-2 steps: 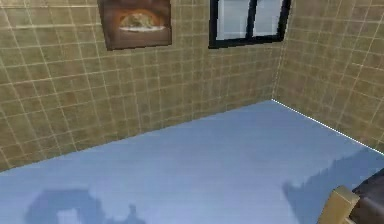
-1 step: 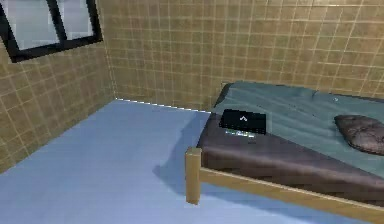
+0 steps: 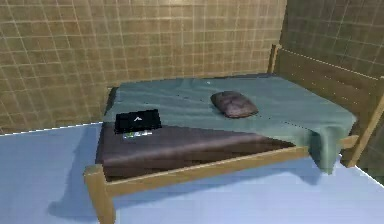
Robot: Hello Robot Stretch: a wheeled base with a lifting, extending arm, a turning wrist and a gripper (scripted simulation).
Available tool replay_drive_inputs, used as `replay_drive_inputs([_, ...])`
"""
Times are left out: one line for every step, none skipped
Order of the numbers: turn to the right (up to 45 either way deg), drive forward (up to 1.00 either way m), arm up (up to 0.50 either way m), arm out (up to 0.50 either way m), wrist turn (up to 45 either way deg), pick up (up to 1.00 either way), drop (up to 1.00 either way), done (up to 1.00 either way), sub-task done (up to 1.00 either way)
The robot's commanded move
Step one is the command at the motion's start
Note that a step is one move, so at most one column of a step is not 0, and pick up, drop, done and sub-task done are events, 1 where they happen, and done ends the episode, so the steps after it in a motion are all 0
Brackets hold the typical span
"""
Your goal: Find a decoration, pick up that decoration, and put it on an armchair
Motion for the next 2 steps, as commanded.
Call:
replay_drive_inputs([-45.0,0.0,0.0,0.0,0.0,0.0,0.0,0.0,0.0])
replay_drive_inputs([-45.0,0.0,0.0,0.0,0.0,0.0,0.0,0.0,0.0])
